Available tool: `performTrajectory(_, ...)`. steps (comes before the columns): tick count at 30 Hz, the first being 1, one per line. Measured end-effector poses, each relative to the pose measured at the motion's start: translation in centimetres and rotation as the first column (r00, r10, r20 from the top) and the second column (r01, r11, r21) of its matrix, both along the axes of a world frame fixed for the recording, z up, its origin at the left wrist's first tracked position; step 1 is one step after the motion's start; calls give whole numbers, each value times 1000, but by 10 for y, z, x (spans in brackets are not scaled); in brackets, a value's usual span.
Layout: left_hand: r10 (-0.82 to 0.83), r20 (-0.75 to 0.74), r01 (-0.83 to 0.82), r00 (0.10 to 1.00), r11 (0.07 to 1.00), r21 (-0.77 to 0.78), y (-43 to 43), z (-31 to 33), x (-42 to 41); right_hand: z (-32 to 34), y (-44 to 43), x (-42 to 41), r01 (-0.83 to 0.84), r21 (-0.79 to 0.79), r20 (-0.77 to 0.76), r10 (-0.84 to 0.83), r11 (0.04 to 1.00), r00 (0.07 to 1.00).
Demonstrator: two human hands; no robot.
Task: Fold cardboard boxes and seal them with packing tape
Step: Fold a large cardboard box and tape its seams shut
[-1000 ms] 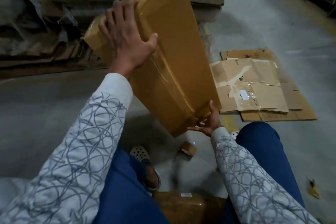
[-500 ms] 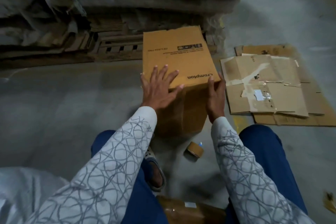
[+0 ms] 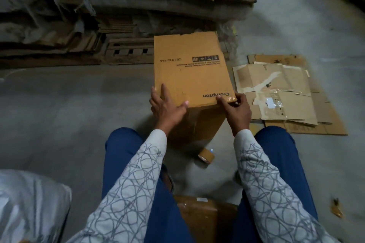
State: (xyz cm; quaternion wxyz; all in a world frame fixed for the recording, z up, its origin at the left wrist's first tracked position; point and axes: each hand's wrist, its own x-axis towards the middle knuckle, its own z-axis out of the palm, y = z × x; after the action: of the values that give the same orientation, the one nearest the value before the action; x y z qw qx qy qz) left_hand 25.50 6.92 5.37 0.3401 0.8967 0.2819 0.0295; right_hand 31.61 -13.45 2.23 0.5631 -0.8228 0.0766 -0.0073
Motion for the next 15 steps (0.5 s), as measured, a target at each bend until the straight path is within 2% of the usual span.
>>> performTrajectory(3,143,149,-133,978,988,-76,-9,-8,-36,9,-20,-20,-40,-254,35,51,966,998)
performTrajectory(5,279,225,-244,933,954,-174,-3,-9,-47,13,-36,-25,-51,-316,-6,52,947,999)
performTrajectory(7,350,170,-286,921,905,-316,8,-3,-43,17,-45,-21,-70,-227,-74,55,971,996)
performTrajectory(10,322,131,-189,938,789,-584,12,6,-38,18,-41,-26,-165,-96,-172,147,982,974)
performTrajectory(12,282,186,-127,941,807,-577,2,7,-46,14,-36,-37,-206,-74,-180,190,976,965)
performTrajectory(15,292,219,-143,931,843,-518,-2,7,-55,11,-27,-45,-143,-92,-151,128,985,980)
